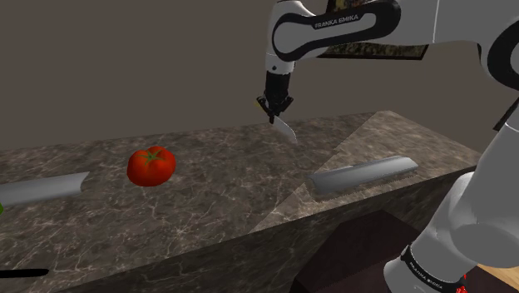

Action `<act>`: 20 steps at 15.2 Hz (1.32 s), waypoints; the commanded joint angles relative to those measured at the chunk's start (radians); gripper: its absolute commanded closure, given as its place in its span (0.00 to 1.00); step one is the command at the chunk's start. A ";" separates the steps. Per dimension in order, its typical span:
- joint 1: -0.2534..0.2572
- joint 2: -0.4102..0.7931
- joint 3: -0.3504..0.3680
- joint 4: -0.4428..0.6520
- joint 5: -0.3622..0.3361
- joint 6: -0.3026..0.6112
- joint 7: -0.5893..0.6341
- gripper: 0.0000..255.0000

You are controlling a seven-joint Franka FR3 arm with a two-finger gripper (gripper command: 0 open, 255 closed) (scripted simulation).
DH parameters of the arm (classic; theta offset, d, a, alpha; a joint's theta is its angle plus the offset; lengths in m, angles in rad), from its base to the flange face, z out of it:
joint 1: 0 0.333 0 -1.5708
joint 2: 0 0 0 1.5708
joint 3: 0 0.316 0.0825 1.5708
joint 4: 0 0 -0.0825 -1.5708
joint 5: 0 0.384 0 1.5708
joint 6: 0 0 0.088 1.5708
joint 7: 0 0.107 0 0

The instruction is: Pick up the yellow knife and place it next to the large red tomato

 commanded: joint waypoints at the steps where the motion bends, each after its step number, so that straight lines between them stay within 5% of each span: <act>1: 0.025 0.004 0.022 0.004 -0.001 0.000 0.048 1.00; 12: 0.164 0.126 0.129 0.161 -0.022 -0.034 0.298 1.00; 20: 0.295 0.313 0.190 0.420 -0.068 -0.109 0.486 1.00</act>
